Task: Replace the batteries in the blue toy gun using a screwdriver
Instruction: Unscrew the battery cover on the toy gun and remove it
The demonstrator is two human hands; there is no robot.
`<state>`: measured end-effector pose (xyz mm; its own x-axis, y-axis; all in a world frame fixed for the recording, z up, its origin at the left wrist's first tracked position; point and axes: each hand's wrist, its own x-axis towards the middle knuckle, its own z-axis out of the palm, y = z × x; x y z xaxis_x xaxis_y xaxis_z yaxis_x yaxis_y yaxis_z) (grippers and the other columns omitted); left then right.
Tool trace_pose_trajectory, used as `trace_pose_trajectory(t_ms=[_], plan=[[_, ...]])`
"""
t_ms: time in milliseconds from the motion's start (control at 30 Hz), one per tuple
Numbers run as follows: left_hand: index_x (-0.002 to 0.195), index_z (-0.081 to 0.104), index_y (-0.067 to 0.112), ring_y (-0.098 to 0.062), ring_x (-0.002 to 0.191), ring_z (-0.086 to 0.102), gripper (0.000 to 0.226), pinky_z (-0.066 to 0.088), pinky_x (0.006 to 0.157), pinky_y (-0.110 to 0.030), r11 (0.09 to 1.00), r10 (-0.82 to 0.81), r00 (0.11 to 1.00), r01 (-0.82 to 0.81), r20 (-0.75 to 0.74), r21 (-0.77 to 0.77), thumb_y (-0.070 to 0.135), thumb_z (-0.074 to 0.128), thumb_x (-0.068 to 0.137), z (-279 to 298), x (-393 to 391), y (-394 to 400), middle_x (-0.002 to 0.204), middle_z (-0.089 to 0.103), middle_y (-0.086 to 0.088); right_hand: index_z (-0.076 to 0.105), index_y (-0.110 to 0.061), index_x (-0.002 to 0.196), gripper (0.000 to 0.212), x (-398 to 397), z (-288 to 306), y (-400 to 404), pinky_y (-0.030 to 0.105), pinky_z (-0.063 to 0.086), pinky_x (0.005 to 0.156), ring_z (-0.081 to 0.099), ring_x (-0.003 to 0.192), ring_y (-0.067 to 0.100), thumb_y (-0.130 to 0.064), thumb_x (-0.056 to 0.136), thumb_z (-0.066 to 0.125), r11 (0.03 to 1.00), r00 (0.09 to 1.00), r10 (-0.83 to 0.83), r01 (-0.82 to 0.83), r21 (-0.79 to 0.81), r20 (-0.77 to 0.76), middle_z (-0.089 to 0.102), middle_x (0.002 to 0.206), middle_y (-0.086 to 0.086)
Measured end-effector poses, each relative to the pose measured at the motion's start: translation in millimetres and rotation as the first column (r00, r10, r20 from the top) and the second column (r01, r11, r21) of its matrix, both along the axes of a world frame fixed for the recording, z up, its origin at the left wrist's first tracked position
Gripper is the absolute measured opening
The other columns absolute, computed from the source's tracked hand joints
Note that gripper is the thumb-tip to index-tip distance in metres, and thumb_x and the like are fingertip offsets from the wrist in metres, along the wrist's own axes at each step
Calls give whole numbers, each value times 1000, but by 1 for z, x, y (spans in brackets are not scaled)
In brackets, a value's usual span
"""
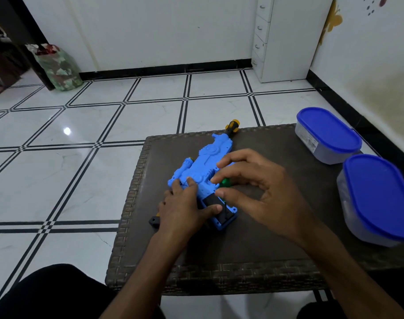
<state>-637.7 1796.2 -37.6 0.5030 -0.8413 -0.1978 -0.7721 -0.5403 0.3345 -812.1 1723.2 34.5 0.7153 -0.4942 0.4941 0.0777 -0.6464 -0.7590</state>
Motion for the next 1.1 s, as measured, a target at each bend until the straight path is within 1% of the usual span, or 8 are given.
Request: trace_pose_trajectory(t_ms=[100,267,367,467,567,667,733,1100], plan=[[150,26,22,-37,137,31,96,37,107,-50,1000,1,1000,-1,10,4,73,57,74,1,-1,0,157,17,-16,75,-11,101,21,1,-1,-1,30,57,81,68,94,18,-3,82,78,1000,1000,-9,9,-11,-7,68,101,3],[151,22,21,-36,135,34,101,38,106,-50,1000,12,1000,-12,16,-8,74,57,74,1,-1,1,155,21,-16,68,-11,113,33,1,1,0,16,53,89,68,105,4,7,85,69,998,999,8,-6,64,-32,73,108,-7],[149,28,22,-36,133,36,99,39,105,-51,1000,11,1000,-11,-2,6,76,57,71,1,0,1,153,24,-17,71,-8,108,30,-1,1,1,25,55,91,67,110,8,11,86,63,999,999,37,-37,18,-40,72,111,-6],[139,41,23,-36,129,40,97,41,102,-51,1000,4,1000,-4,-19,-7,82,47,62,4,0,1,149,29,-17,72,-9,102,22,0,-1,1,33,56,87,65,108,18,4,85,71,999,999,44,-44,-8,-20,68,109,-1],[149,28,22,-37,139,28,97,34,109,-51,1000,12,1000,-12,-28,7,75,57,72,4,-1,1,156,18,-18,72,-12,100,19,2,-4,-1,35,56,83,66,99,18,-3,84,76,999,1000,14,-14,-29,-25,67,102,-1],[152,20,19,-36,140,28,101,34,109,-51,1000,10,1000,-10,3,-9,72,58,75,3,-2,1,157,17,-18,70,-12,108,28,1,-4,-1,16,53,85,68,102,6,1,84,73,999,1000,4,-3,34,-21,72,104,-7],[153,19,19,-36,139,30,103,35,109,-51,1000,9,1000,-9,1,-12,73,58,74,2,-2,1,157,18,-17,66,-12,115,35,0,-3,0,10,49,88,68,105,0,5,84,72,996,1000,6,-5,86,-17,73,107,-6],[150,26,19,-36,137,32,100,37,107,-51,1000,9,1000,-9,6,-12,75,58,73,0,-1,0,156,20,-16,64,-9,118,38,-6,-3,0,22,55,90,70,105,10,8,84,72,990,1000,-9,5,138,26,73,107,-1]])
